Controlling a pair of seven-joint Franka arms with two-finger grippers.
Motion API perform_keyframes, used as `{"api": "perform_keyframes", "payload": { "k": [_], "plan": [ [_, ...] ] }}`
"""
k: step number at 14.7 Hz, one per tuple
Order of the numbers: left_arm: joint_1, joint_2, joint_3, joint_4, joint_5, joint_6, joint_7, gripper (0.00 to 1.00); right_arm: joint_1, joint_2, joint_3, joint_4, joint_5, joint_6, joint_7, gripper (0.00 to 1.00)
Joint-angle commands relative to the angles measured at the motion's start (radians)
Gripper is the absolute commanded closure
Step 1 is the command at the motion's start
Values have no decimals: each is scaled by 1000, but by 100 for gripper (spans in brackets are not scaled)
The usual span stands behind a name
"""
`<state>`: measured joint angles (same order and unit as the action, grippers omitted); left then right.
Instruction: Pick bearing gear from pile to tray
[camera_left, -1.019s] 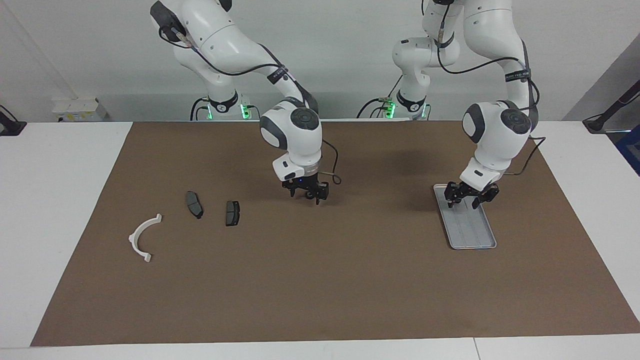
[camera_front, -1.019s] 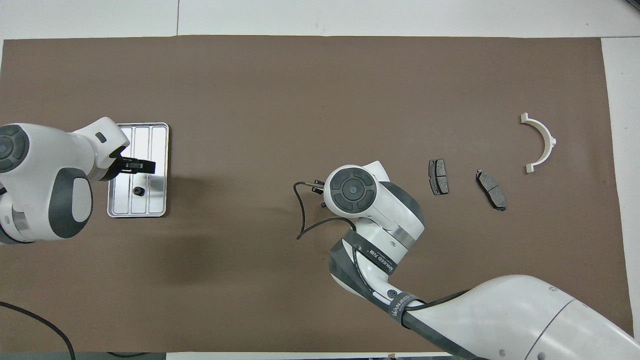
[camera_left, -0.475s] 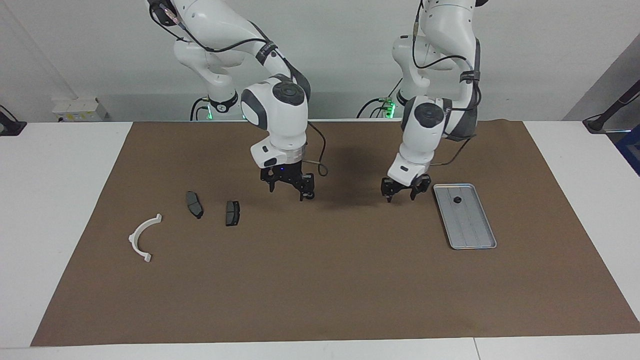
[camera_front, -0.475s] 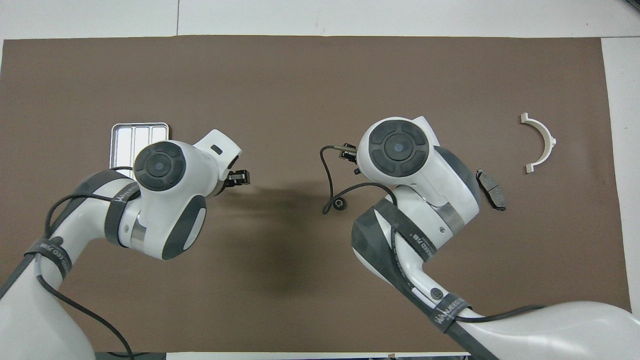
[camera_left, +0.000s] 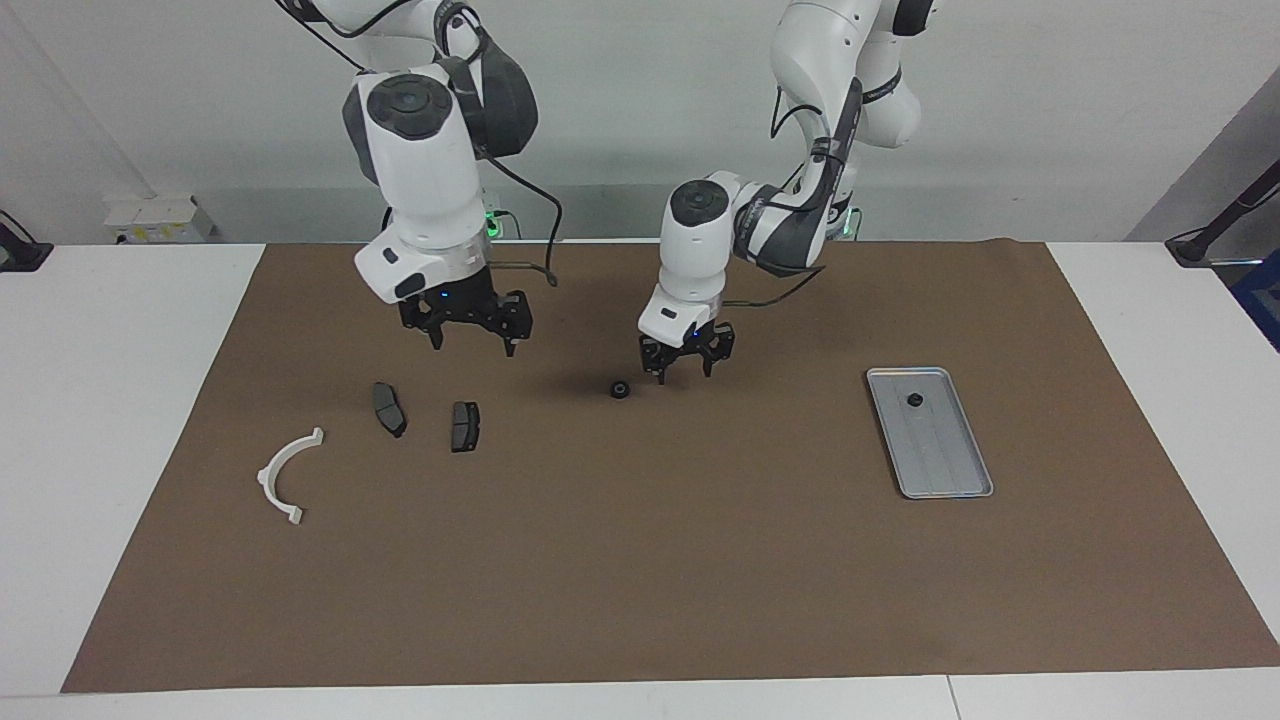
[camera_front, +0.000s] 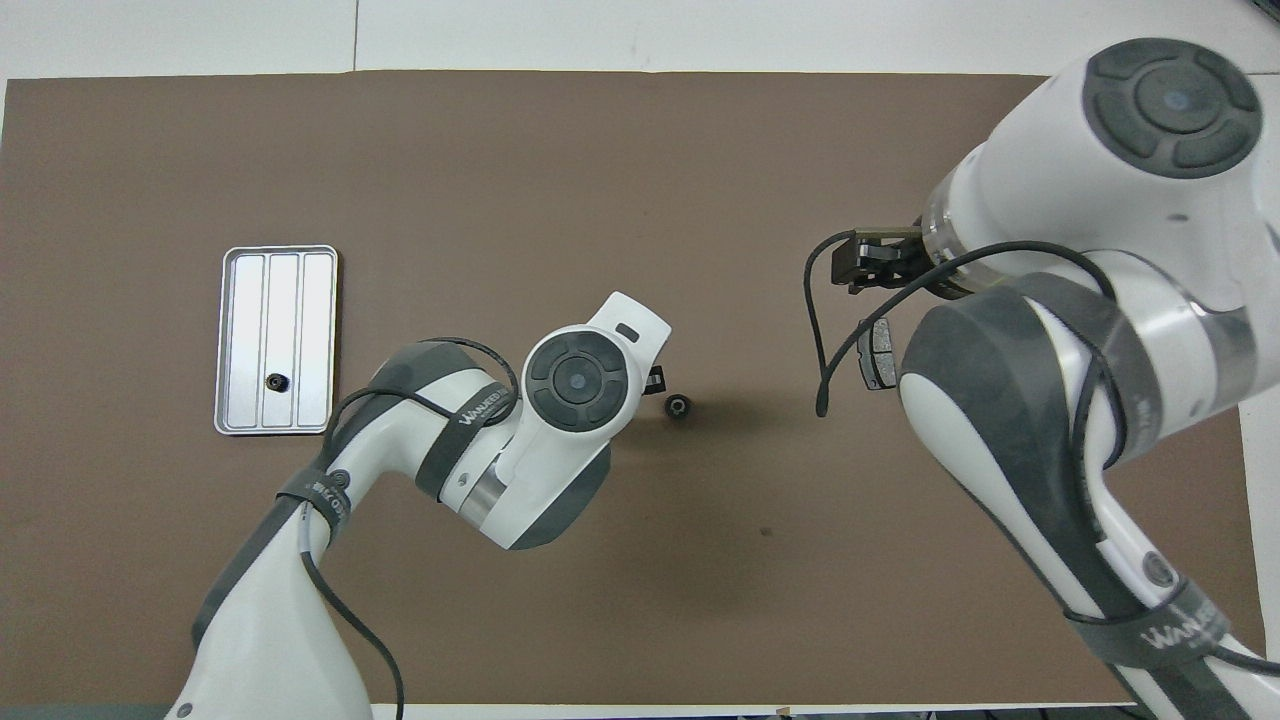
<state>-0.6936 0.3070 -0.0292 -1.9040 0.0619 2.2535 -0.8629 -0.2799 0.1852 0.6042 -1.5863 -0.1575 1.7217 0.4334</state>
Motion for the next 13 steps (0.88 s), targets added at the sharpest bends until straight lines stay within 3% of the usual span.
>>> {"api": "perform_keyframes", "payload": {
  "k": [1,6,13],
  "plan": [
    [-58,89,18,98,12,-19,-62,21,-65,-26,14,23,27,-56,-140,0],
    [-106,95,15,106,-2,-15,-113,22,-160,-62,11,26,29,-102,-332,0],
    [-130,107,15,95,1,15,-131,23,-192,-62,9,26,36,-114,-344,0]
  ]
}}
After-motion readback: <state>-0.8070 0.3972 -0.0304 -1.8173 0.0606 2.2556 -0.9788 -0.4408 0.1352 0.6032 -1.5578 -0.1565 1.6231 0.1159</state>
